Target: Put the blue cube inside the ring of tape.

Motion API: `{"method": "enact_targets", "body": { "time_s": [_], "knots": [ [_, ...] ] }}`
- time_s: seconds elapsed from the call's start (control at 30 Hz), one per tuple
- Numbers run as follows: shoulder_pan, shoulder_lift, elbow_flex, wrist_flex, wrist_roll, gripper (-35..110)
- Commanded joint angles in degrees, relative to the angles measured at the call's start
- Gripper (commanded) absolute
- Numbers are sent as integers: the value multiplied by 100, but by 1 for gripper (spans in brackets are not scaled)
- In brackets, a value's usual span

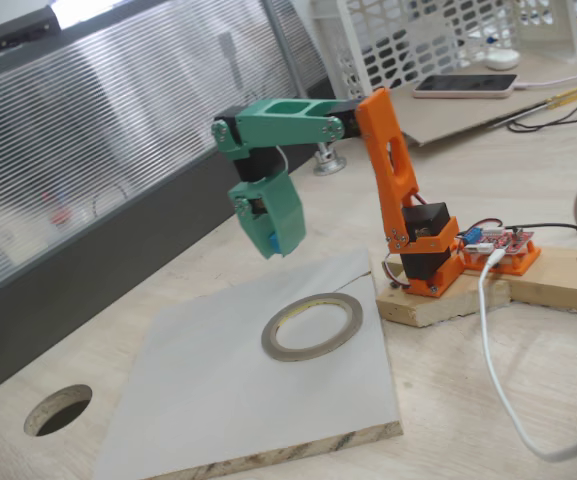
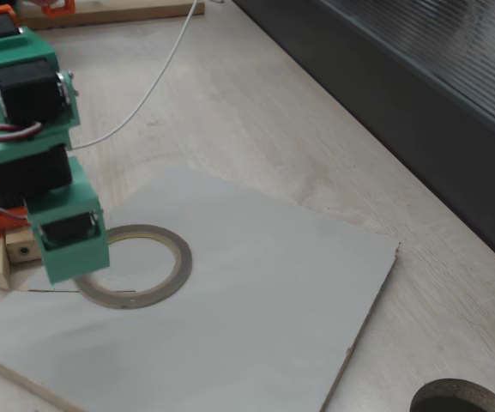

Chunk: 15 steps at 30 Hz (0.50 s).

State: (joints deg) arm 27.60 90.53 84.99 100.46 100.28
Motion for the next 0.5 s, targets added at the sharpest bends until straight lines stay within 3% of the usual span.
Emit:
{"method": "enact_targets", "body": {
  "time_s": [0.0, 0.47],
  "knots": [
    [-202, 738, 527, 35, 26, 16],
    [-2320, 879, 879, 44, 79, 16]
  ]
}}
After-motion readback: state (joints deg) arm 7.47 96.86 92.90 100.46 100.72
